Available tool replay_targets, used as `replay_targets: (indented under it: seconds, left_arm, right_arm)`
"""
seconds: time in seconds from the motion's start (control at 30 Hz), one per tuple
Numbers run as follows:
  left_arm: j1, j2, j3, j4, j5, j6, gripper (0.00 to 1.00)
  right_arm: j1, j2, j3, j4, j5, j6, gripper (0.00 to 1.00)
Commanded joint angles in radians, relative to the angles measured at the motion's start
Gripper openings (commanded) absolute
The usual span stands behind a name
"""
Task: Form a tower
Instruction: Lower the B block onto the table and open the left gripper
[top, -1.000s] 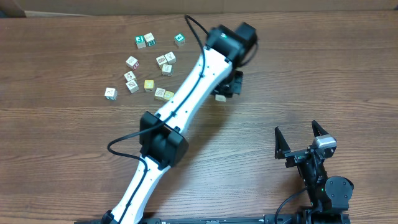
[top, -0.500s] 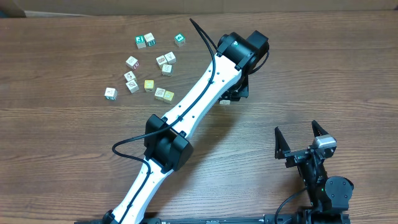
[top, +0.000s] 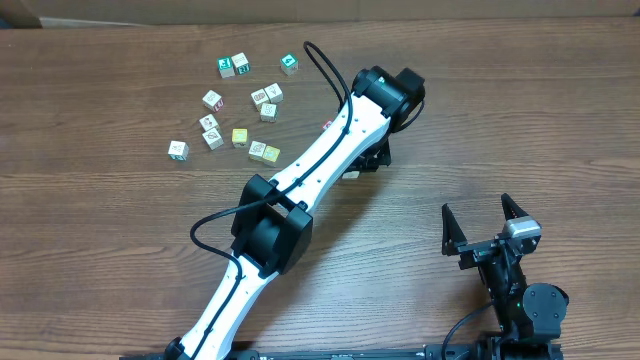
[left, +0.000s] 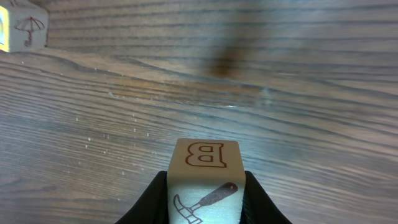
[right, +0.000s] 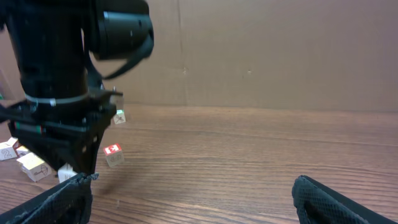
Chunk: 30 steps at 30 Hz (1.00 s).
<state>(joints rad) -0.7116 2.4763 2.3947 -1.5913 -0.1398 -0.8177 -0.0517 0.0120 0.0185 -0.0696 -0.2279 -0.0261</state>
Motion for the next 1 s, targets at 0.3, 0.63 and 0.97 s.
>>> replay_targets:
  seconds: [0.3,0.63,0.97]
  left_arm:
    - [0.016,-0.002,-0.159,0.129,-0.02,-0.029,0.17]
    - [0.02,-0.002,-0.218,0.194,-0.02,-0.027,0.22]
    - [0.02,-0.002,-0.222,0.205,-0.019,0.0,0.53]
  right_arm:
    - [0.004,-0.009,-0.01,0.005,0.01,0.002,1.0]
    - [0.004,-0.009,-0.01,0.005,0.01,0.002,1.0]
    - [0.004,-0.009,-0.01,0.005,0.01,0.002,1.0]
